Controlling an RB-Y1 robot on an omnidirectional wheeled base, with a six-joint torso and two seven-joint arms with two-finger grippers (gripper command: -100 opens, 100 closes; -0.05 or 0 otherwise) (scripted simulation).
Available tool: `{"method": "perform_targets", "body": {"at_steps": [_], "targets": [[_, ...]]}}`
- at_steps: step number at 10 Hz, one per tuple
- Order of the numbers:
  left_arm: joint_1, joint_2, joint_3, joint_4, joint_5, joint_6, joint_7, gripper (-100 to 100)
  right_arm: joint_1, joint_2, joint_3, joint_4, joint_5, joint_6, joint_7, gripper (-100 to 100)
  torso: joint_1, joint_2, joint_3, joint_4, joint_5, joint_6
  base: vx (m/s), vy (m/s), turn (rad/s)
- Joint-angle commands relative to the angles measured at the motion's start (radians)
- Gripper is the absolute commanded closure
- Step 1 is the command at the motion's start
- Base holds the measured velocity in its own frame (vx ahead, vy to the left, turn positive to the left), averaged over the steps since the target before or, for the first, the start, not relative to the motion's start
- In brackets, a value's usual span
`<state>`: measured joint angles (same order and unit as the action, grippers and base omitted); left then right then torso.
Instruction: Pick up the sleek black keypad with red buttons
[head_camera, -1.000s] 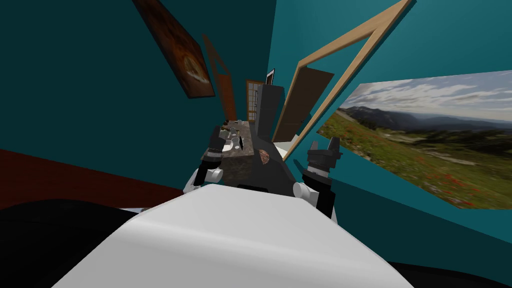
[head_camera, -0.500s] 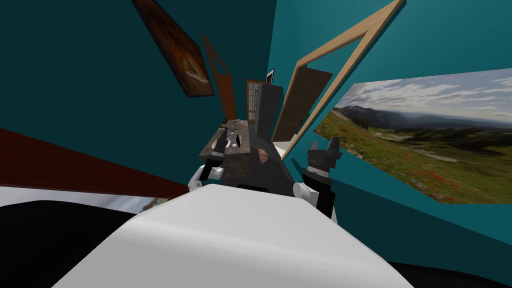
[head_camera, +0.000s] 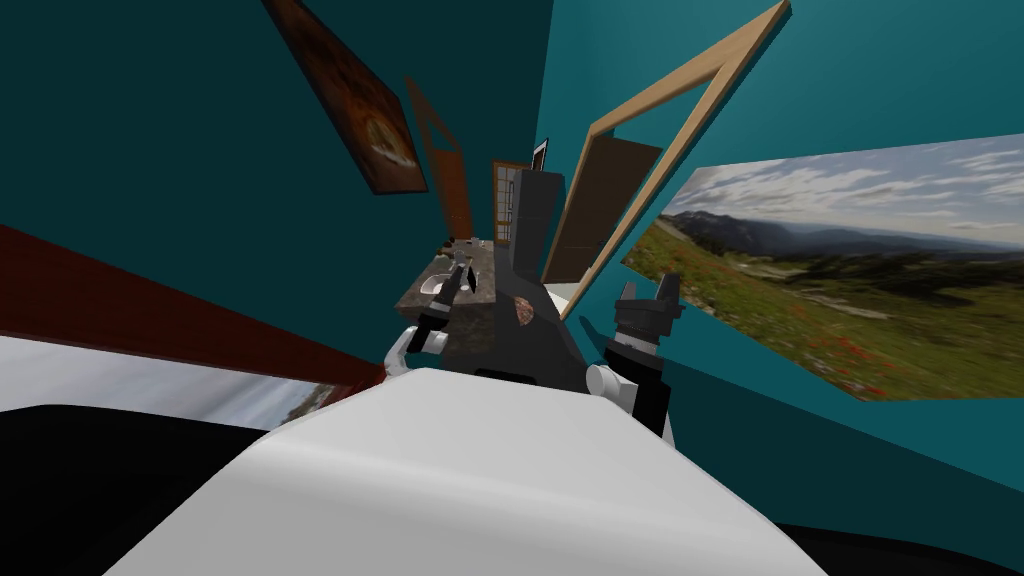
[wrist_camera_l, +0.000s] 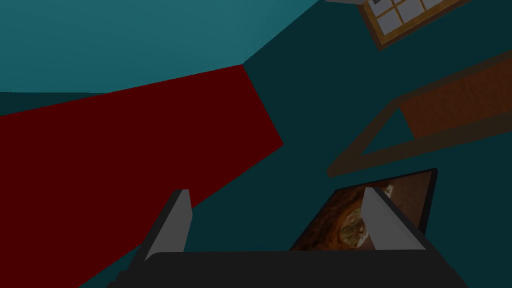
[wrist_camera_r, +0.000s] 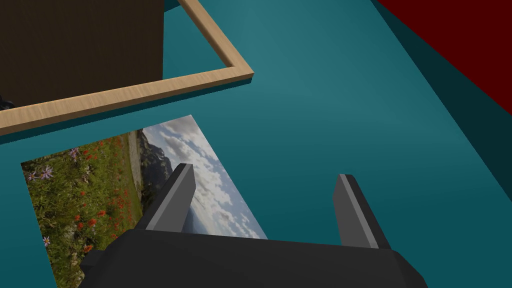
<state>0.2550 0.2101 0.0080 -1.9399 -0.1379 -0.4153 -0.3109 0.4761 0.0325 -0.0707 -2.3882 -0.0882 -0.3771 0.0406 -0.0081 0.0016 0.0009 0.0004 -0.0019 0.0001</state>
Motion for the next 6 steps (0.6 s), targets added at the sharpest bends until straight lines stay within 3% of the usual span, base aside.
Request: {"method": "perform_targets", "body": {"at_steps": [1, 6], "targets": [[-0.01, 0.003, 0.004, 0.028, -0.012, 0.004, -0.015, -100, 0.0, 0.0, 0.0, 0.0, 0.0, 0.0, 0.0, 0, 0.0, 0.0, 0.0, 0.0, 0.0, 0.0, -0.027, -0.095, 0.01], [-0.062, 0.023, 0.038, 0.186, -0.102, 0.026, -0.11, -100, 0.0, 0.0, 0.0, 0.0, 0.0, 0.0, 0.0, 0, 0.001, -0.003, -0.001, 0.0, 0.0, 0.0, -0.001, -0.095, 0.035]]}}
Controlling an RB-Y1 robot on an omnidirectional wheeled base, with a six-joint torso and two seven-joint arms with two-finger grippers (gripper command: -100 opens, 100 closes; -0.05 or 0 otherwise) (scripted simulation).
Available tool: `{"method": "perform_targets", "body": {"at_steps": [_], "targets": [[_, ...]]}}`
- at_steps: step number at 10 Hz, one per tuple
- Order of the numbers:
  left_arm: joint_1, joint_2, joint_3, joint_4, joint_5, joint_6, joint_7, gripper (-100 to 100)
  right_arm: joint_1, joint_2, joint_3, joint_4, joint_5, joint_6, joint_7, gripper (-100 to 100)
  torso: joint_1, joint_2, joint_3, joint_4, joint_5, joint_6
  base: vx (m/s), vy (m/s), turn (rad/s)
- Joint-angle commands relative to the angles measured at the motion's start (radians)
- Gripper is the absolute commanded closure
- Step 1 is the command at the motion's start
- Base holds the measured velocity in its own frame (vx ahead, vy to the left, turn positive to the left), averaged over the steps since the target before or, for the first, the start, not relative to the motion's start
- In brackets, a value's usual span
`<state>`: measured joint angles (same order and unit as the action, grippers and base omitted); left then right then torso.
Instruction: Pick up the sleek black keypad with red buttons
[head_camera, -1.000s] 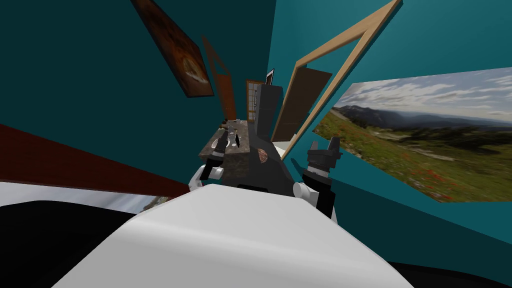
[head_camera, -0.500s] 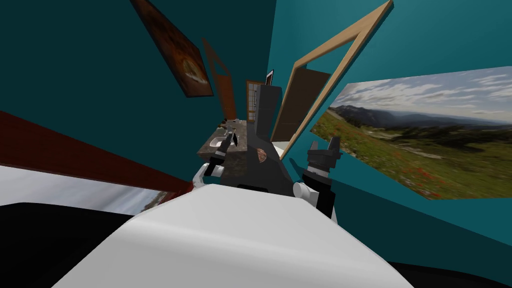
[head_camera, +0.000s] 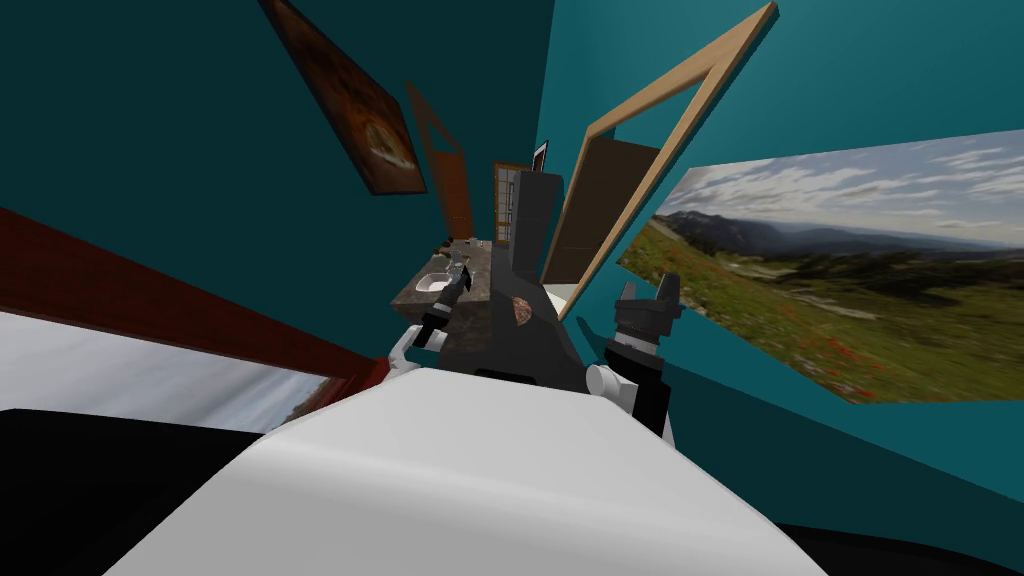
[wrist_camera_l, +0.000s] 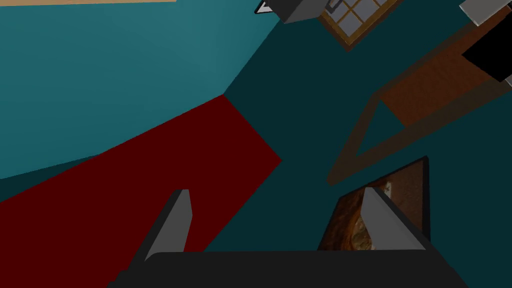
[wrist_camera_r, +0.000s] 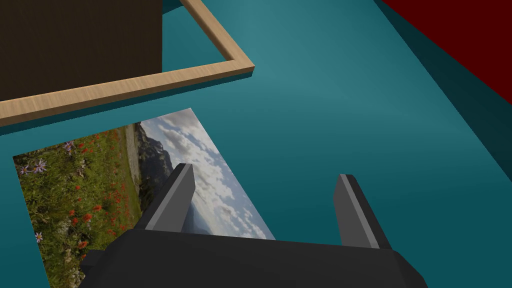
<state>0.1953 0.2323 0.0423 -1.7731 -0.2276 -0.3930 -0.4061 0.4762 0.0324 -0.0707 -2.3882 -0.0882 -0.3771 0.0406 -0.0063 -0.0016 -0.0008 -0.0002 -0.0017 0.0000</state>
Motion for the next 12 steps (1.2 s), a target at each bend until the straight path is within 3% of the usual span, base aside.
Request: {"method": "perform_targets", "body": {"at_steps": [1, 7, 8, 12], "targets": [[-0.007, 0.005, 0.012, 0.05, -0.029, 0.01, -0.032, -100, 0.0, 0.0, 0.0, 0.0, 0.0, 0.0, 0.0, 0, 0.0, 0.0, 0.0, 0.0, 0.0, 0.0, 0.029, -0.104, 0.05], [-0.012, 0.034, 0.065, 0.204, -0.122, 0.052, -0.126, -100, 0.0, 0.0, 0.0, 0.0, 0.0, 0.0, 0.0, 0, 0.003, -0.005, -0.003, -0.001, 0.001, 0.0, 0.077, -0.07, 0.054], [-0.008, 0.041, 0.082, 0.245, -0.149, 0.065, -0.153, -100, 0.0, 0.0, 0.0, 0.0, 0.0, 0.0, 0.0, 0, 0.002, -0.006, -0.003, -0.001, 0.001, 0.0, 0.153, -0.075, 0.083], [0.0, 0.058, 0.119, 0.323, -0.208, 0.093, -0.213, -100, 0.0, 0.0, 0.0, 0.0, 0.0, 0.0, 0.0, 0, 0.005, -0.007, -0.004, -0.002, 0.001, 0.0, 0.138, -0.049, 0.056]]}}
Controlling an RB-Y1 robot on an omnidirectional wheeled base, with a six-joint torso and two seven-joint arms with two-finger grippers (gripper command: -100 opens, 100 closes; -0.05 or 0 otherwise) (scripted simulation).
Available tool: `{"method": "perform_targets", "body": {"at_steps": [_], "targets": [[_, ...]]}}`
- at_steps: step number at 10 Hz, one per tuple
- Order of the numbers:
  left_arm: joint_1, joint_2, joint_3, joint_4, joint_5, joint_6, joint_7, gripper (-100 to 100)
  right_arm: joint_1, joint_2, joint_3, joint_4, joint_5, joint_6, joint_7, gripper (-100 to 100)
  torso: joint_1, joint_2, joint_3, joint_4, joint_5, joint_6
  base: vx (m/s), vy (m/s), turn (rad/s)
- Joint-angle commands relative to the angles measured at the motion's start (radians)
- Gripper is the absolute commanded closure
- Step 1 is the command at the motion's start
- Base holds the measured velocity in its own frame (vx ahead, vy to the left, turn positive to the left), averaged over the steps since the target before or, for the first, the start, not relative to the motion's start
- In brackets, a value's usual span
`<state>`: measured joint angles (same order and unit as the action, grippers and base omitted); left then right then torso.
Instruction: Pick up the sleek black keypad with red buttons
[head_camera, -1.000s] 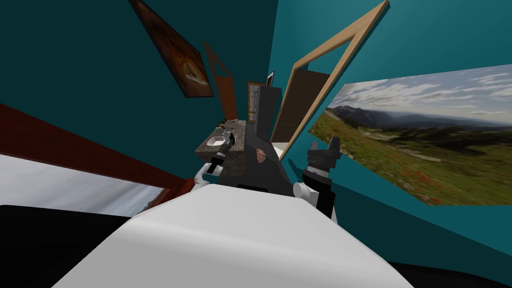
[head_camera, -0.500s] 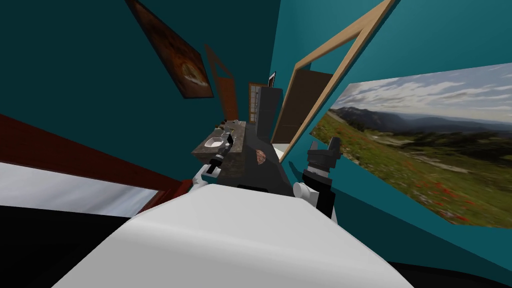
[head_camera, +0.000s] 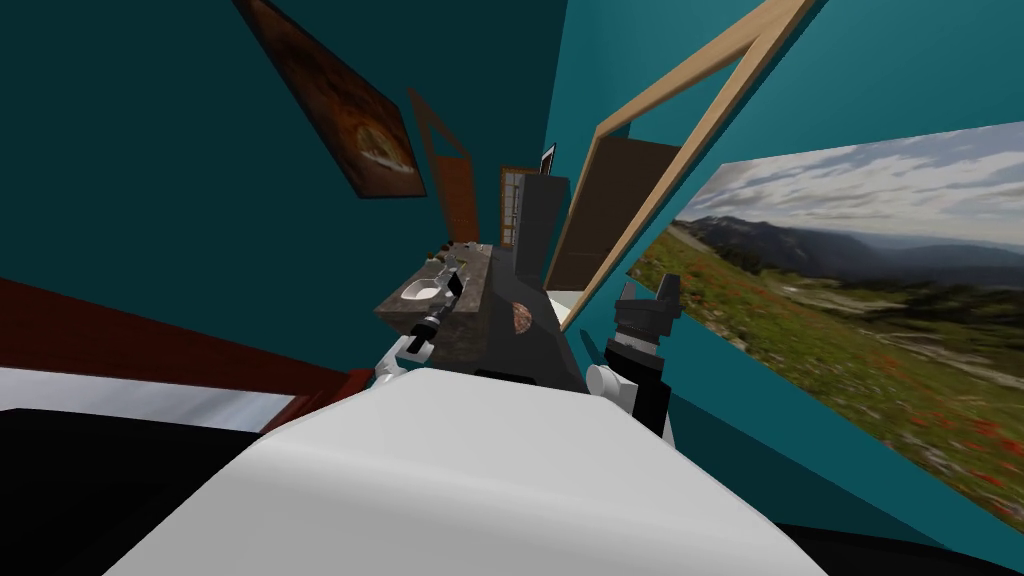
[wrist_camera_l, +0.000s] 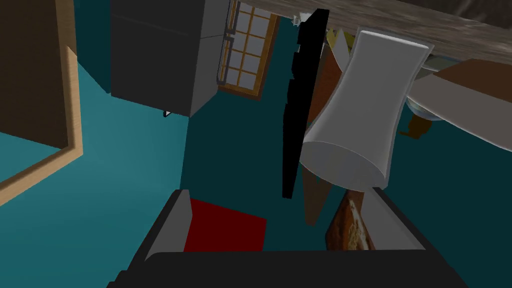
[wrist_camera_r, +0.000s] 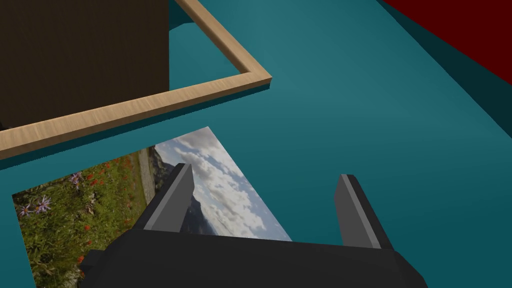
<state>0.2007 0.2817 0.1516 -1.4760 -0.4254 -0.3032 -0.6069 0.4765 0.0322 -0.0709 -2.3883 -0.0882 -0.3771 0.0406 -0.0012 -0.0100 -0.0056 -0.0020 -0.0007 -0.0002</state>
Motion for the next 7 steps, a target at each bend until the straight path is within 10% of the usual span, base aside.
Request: {"method": "perform_targets", "body": {"at_steps": [1, 4, 5, 6, 7], "targets": [[-0.005, 0.012, 0.016, 0.038, -0.02, 0.007, -0.022, -100, 0.0, 0.0, 0.0, 0.0, 0.0, 0.0, 0.0, 0, 0.0, 0.0, 0.0, 0.0, 0.0, 0.0, 0.128, -0.049, 0.044], [-0.007, 0.021, 0.025, 0.058, -0.04, 0.014, -0.042, -100, 0.0, 0.0, 0.0, 0.0, 0.0, 0.0, 0.0, 0, 0.001, -0.002, -0.001, 0.0, 0.0, 0.0, 0.138, -0.016, 0.009], [-0.008, 0.022, 0.026, 0.06, -0.041, 0.016, -0.044, 0, 0.0, 0.0, 0.0, 0.0, 0.0, 0.0, 0.0, 0, 0.002, 0.002, 0.001, 0.0, 0.0, 0.0, 0.014, 0.0, 0.0], [-0.008, 0.022, 0.026, 0.06, -0.041, 0.016, -0.043, -100, 0.0, 0.0, 0.0, 0.0, 0.0, 0.0, 0.0, 0, 0.002, 0.006, 0.003, 0.001, 0.0, 0.0, 0.007, 0.0, 0.0], [-0.008, 0.022, 0.026, 0.06, -0.041, 0.016, -0.043, 100, 0.0, 0.0, 0.0, 0.0, 0.0, 0.0, 0.0, 0, 0.002, 0.008, 0.005, 0.002, 0.0, 0.0, 0.0, 0.0, 0.0]]}}
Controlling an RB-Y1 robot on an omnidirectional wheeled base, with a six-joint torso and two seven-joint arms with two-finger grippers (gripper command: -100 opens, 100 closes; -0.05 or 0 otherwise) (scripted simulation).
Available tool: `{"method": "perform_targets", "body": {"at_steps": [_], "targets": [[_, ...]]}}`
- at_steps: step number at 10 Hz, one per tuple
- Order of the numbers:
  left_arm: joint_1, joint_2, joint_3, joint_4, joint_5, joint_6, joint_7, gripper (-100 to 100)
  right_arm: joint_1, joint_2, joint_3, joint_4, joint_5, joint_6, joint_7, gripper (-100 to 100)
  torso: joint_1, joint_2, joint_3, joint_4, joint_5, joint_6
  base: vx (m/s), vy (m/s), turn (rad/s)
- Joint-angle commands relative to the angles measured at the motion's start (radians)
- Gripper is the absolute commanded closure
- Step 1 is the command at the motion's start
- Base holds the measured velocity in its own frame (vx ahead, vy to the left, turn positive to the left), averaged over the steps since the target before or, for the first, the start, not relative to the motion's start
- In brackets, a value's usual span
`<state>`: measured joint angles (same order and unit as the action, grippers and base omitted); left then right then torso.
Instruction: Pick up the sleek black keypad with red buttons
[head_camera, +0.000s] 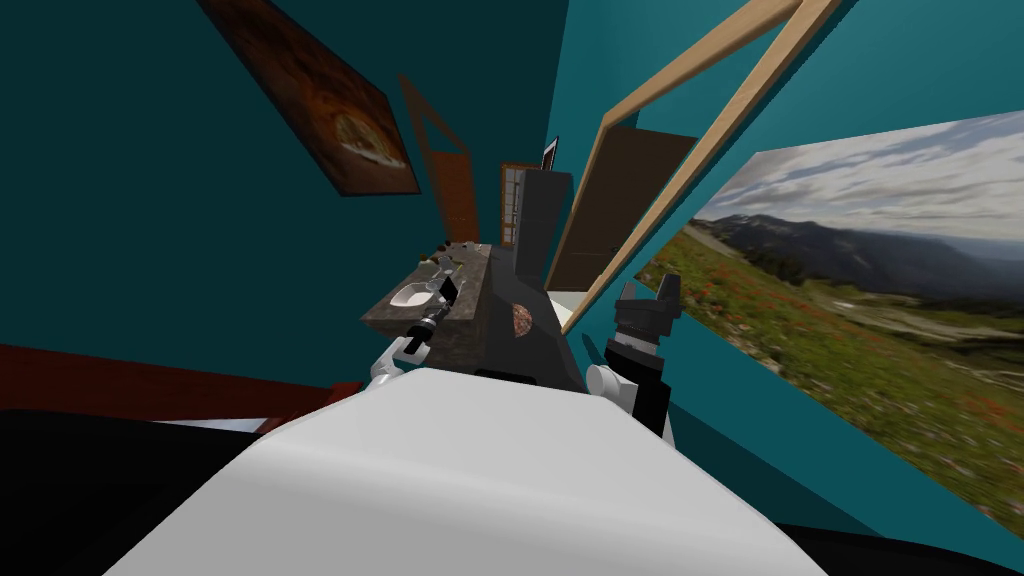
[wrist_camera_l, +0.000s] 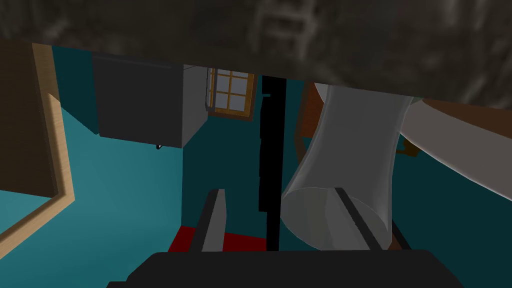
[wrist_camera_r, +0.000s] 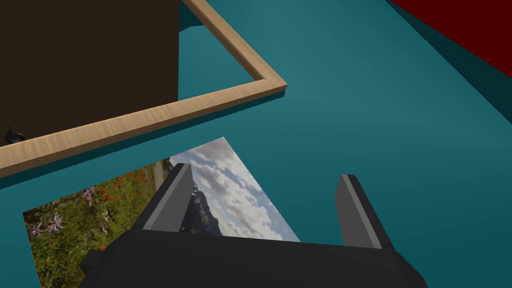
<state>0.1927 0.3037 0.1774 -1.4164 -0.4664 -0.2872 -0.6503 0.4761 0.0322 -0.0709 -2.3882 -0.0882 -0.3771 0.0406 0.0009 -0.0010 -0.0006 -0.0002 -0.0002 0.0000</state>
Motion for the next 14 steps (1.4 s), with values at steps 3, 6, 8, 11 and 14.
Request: {"method": "perform_targets", "body": {"at_steps": [3, 6, 8, 11, 14], "targets": [[0.0, 0.0, 0.0, 0.0, 0.0, 0.0, 0.0, 100, 0.0, 0.0, 0.0, 0.0, 0.0, 0.0, 0.0, 0, 0.0, 0.001, 0.0, 0.0, 0.0, 0.0, 0.0, 0.0, 0.0], [-0.009, 0.022, -0.003, -0.015, 0.008, 0.03, 0.02, -100, 0.0, 0.0, 0.0, 0.0, 0.0, 0.0, 0.0, 0, 0.0, 0.001, 0.0, 0.0, 0.0, 0.0, -0.009, -0.003, -0.018], [-0.018, 0.043, -0.005, -0.029, 0.015, 0.059, 0.039, -100, 0.0, 0.0, 0.0, 0.0, 0.0, 0.0, 0.0, 0, -0.001, 0.003, 0.002, 0.001, 0.0, 0.0, -0.047, -0.013, -0.052], [-0.034, 0.083, -0.01, -0.055, 0.03, 0.113, 0.075, -100, 0.0, 0.0, 0.0, 0.0, 0.0, 0.0, 0.0, 0, 0.0, 0.004, 0.002, 0.001, 0.0, 0.0, -0.044, -0.007, -0.048], [-0.05, 0.122, -0.015, -0.08, 0.043, 0.165, 0.11, -100, 0.0, 0.0, 0.0, 0.0, 0.0, 0.0, 0.0, 0, -0.001, 0.004, 0.002, 0.001, 0.0, 0.0, -0.043, -0.011, -0.047]]}}
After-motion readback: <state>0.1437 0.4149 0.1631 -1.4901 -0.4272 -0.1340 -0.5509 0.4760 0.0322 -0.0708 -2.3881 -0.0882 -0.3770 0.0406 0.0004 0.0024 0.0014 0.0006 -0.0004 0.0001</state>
